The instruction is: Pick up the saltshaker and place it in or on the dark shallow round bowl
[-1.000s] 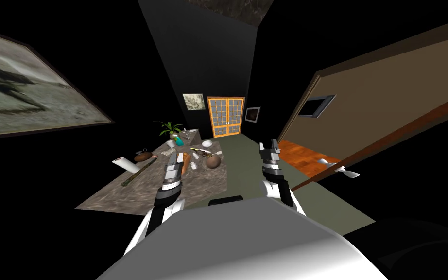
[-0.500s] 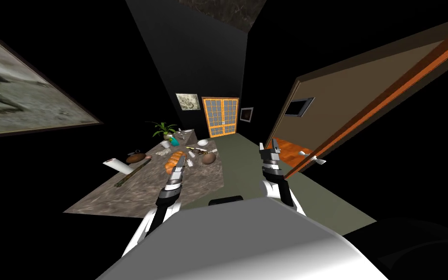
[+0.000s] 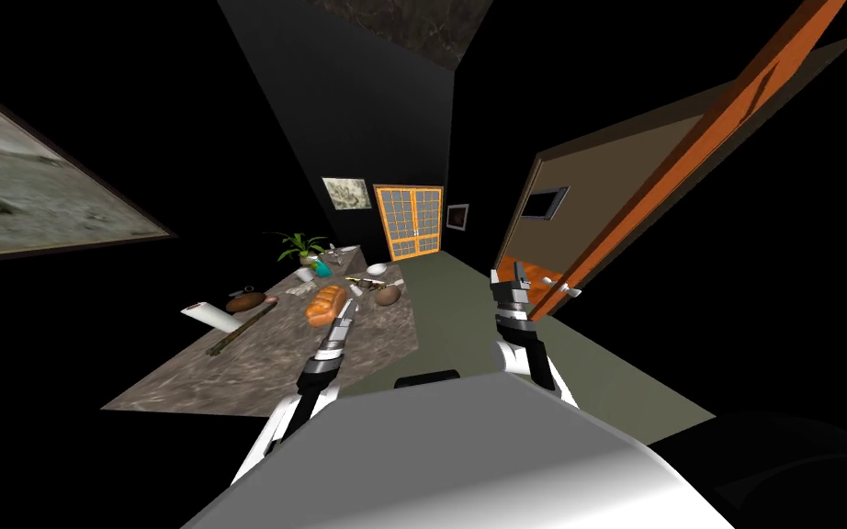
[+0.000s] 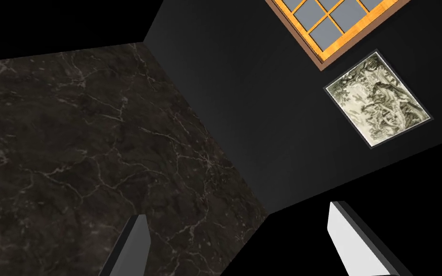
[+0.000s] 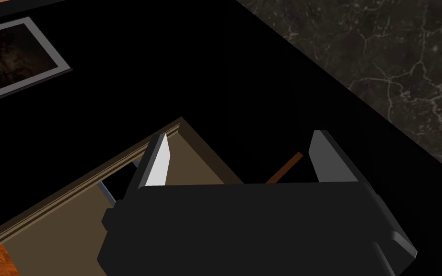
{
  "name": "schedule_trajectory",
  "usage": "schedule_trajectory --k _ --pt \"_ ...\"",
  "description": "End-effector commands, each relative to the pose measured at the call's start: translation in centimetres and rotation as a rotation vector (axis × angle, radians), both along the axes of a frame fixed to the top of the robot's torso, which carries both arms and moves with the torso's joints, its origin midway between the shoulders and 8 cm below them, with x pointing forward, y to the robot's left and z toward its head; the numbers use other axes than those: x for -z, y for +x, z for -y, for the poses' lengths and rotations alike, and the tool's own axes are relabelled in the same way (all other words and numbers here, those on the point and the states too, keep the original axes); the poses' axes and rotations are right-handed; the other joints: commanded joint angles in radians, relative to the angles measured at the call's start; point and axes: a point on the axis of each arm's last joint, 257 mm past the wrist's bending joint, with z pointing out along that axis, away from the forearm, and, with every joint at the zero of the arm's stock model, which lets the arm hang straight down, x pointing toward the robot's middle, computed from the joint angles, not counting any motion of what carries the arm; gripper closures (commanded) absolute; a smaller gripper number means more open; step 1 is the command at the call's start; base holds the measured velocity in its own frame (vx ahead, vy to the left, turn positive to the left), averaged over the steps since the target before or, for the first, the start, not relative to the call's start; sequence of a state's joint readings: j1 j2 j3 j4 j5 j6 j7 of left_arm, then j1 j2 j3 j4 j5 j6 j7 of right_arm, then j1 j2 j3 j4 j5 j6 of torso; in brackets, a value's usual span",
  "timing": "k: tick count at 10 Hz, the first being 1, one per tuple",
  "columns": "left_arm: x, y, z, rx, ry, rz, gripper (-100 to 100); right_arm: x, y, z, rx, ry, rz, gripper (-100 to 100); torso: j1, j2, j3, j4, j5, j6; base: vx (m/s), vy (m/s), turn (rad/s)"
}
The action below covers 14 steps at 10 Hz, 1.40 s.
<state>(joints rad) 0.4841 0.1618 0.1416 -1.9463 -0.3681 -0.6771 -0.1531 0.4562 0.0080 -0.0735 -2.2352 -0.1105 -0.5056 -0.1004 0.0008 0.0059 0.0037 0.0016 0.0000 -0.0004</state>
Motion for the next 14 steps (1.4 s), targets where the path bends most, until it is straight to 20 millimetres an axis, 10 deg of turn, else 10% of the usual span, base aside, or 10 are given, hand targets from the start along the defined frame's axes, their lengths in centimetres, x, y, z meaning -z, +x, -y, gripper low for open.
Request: schedule_trajectory --k 1,14 --pt "1.7 0.3 -1.0 -0.021 0.041 -0.030 -100 0.0 0.0 0.0 0.000 0.000 0.000 0 0.000 0.000 0.000 0.000 0.000 0.000 -0.059 -0.012 -0.075" --pt "12.9 4.8 -9.2 -0.257 0.307 -0.277 -100 0.0 0.0 0.0 0.000 0.000 0.000 0 0.006 -0.008 -0.004 -0.002 0.001 0.000 -0.014 0.033 -0.075"
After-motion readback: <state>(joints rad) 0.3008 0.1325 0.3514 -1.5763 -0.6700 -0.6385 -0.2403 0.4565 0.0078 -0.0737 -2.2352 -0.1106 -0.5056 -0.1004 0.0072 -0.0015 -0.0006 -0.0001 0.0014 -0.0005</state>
